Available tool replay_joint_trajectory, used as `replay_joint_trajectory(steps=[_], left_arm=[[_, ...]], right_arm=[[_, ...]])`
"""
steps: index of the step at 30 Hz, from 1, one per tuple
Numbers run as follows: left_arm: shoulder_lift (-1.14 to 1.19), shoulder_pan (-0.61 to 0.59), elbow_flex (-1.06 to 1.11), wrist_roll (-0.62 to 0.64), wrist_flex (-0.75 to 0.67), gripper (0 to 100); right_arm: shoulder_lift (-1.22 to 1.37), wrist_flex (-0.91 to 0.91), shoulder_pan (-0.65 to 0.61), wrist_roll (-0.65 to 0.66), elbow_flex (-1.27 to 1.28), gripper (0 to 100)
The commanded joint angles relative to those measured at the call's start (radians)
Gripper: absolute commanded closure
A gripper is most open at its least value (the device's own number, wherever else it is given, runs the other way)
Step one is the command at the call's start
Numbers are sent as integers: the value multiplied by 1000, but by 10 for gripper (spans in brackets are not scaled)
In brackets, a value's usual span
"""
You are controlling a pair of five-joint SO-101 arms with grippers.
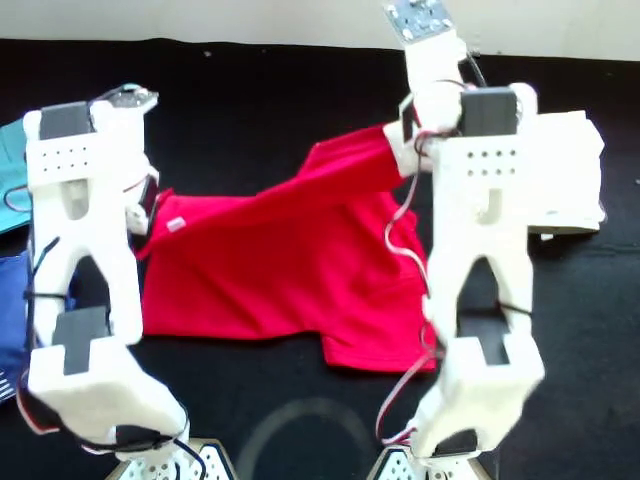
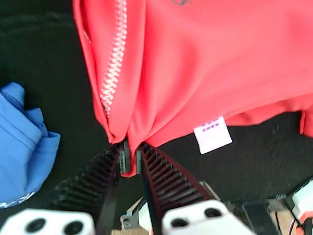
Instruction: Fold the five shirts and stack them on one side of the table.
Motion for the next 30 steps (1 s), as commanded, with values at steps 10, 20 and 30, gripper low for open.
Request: replay_joint_trajectory(steps=[10, 20, 30], left_arm=[[-133, 13, 418, -41, -209, 991], [-137, 12, 642, -41, -362, 991], [-188, -2, 639, -41, -319, 991]], right_arm=[[-751, -400, 16, -3, 1213, 992], [-944, -535, 74, 0, 1609, 992], [-1095, -403, 76, 5, 1577, 992]])
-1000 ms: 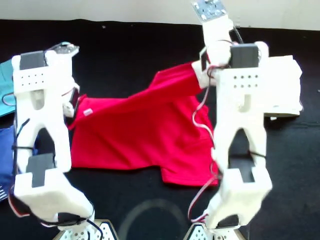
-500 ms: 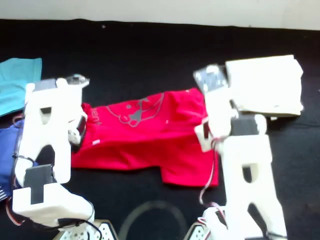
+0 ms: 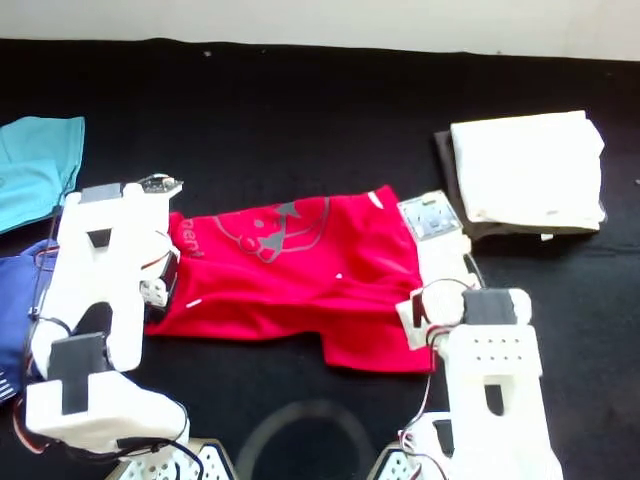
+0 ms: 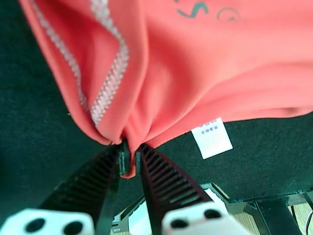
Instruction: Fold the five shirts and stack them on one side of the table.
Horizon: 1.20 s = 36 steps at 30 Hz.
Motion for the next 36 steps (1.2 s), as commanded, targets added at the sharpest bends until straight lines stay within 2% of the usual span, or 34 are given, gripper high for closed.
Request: replay_joint_trajectory(steps=[1, 4, 8, 14, 22, 26, 31, 36], left_arm=[[-76, -2, -5, -8, 31, 991], [-114, 1, 2, -8, 31, 991], [-104, 1, 36, -54, -6, 991], [-41, -1, 94, -55, -74, 991], [-30, -8, 82, -58, -41, 991], [-30, -33, 31, -124, 40, 991], [-18, -33, 30, -161, 40, 991], [-18, -35, 27, -160, -60, 986]], right_arm=[[-76, 42, 15, 25, -44, 992], [-104, 42, 16, 78, 15, 992], [-108, 21, 16, 103, 82, 992], [-104, -51, 15, 110, 180, 992], [-111, -7, 45, 124, 189, 992], [-136, 16, 117, 172, 111, 992], [-139, 7, 130, 207, 148, 992], [-142, -16, 128, 207, 199, 989]])
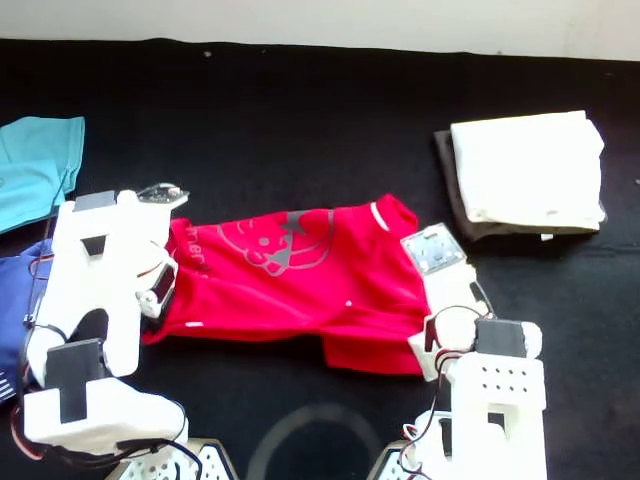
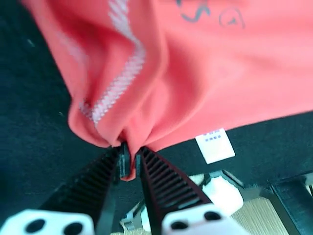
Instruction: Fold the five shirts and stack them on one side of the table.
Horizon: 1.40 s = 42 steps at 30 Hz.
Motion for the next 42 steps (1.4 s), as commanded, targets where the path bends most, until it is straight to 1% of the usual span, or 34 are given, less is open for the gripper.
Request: replay_joint_trajectory(steps=[1, 3, 7, 12, 15, 17, 18, 20, 21, 22, 24, 28, 29, 32, 35, 39, 42], left_arm=[[-2, -5, -30, -5, -63, 986], [-8, -5, -38, -3, -64, 964], [-12, -12, -93, -6, -37, 857], [-12, -12, -197, -5, 5, 847], [-13, -12, -308, -5, 72, 847], [-2, -8, -374, -2, 97, 851], [-1, -2, -386, 3, 100, 872], [1, 16, -383, 43, 57, 985], [7, 24, -378, 57, 34, 996], [21, 28, -372, 63, 12, 973], [68, 42, -371, 68, -34, 995], [200, 59, -380, 72, -117, 991], [228, 59, -392, 92, -132, 991], [295, 56, -470, 169, -150, 991], [371, 61, -572, 192, -152, 991], [513, 45, -717, 219, -166, 991], [628, 15, -852, 264, -158, 991]], right_arm=[[-13, -16, 13, 12, 4, 988], [-16, -4, 13, 12, 2, 960], [-18, 73, -1, 6, -76, 827], [-18, 203, -50, 5, -277, 826], [-10, 200, -50, -43, -392, 826], [2, 131, -53, -95, -424, 834], [24, 81, -70, -120, -417, 861], [102, -12, -117, -157, -403, 967], [159, -47, -145, -169, -403, 998], [223, -77, -171, -180, -406, 981], [355, -147, -216, -213, -433, 988], [593, -295, -260, -253, -521, 992], [648, -321, -265, -253, -549, 992], [806, -374, -266, -253, -633, 992], [969, -440, -259, -249, -699, 992], [1188, -489, -194, -249, -803, 992], [1285, -484, -119, -252, -903, 992]])
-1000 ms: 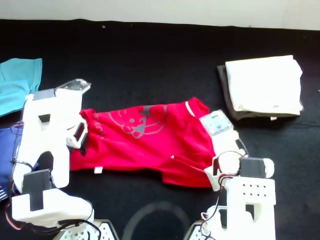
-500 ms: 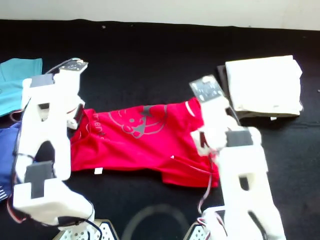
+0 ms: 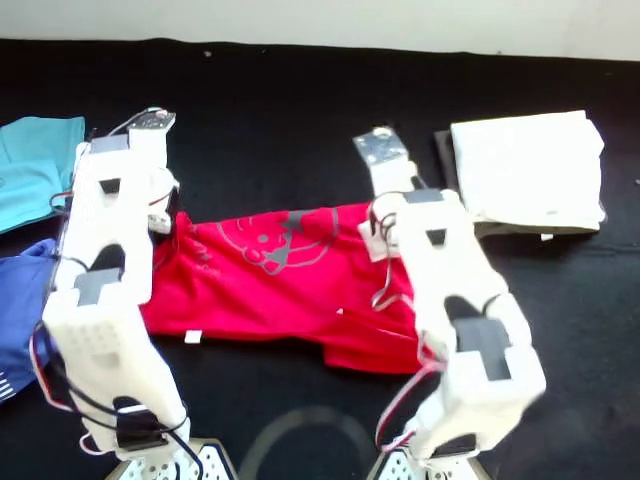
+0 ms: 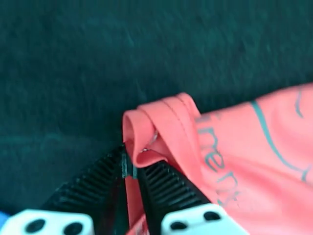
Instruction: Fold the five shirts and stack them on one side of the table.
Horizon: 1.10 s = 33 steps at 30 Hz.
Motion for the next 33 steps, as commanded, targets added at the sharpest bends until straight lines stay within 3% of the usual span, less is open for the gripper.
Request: replay_joint_trajectory(steps=[1, 5, 11, 18, 25, 33], left_arm=[[90, -41, -183, 58, -2, 991], [176, -79, -337, 106, 92, 991], [186, -77, -490, 120, 293, 991], [116, 51, -690, 120, 451, 991], [180, 205, -684, 118, 417, 991], [398, 81, -720, 114, 342, 991]], right_arm=[[76, -15, 94, -6, -136, 992], [82, -12, 145, -3, -180, 992], [79, 54, 108, -3, -185, 992], [-21, 77, 68, -9, -176, 992], [-124, 77, 50, -9, -147, 992], [-97, 51, 48, -3, -97, 992]])
